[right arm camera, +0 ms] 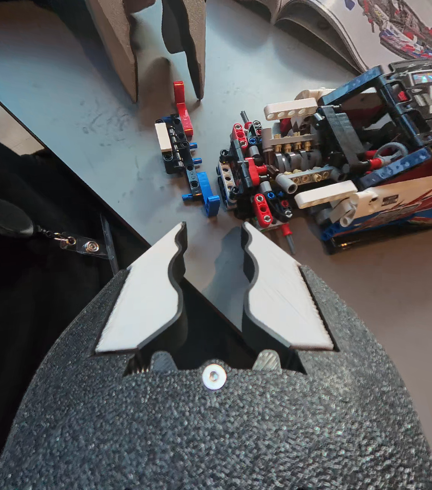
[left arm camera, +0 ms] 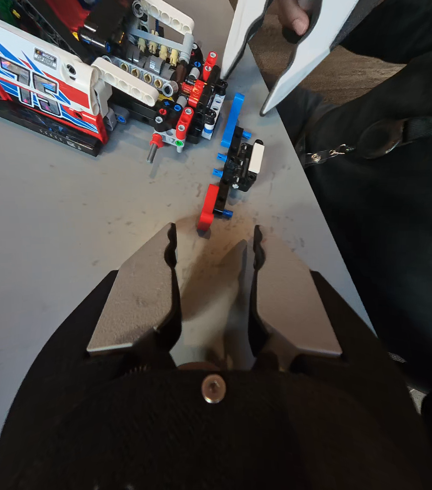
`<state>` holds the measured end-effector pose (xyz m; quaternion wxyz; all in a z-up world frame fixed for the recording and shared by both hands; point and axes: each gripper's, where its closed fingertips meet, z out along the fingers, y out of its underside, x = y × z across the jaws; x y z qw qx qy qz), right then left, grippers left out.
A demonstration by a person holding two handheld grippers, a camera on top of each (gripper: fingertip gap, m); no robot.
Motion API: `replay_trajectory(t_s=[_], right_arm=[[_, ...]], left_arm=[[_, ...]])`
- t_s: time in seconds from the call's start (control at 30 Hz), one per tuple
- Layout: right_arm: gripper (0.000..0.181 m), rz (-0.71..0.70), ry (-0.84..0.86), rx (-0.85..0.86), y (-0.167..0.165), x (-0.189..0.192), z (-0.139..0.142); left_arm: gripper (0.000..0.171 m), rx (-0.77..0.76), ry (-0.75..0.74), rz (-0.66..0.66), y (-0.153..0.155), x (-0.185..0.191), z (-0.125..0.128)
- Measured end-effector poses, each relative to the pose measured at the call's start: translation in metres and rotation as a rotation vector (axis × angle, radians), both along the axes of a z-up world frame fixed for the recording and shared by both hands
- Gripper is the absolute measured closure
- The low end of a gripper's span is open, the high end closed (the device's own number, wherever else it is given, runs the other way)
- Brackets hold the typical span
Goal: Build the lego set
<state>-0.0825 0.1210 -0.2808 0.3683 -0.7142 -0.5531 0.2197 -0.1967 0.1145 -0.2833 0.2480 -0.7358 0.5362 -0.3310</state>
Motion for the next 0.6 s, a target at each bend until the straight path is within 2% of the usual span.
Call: replay_trajectory(t_s=[0.3, 0.6], right_arm=[[0.142, 0.053, 0.036, 0.003, 0.0, -0.002, -0.004], [0.142, 0.042, 0.084, 0.001, 0.0, -0.008, -0.005]], left_arm=[[0.116, 0.031, -0.001, 0.0, 0.001, 0.018, -0.001], [0.117, 0.078, 0.015, -0.002, 0.002, 0.02, -0.003]])
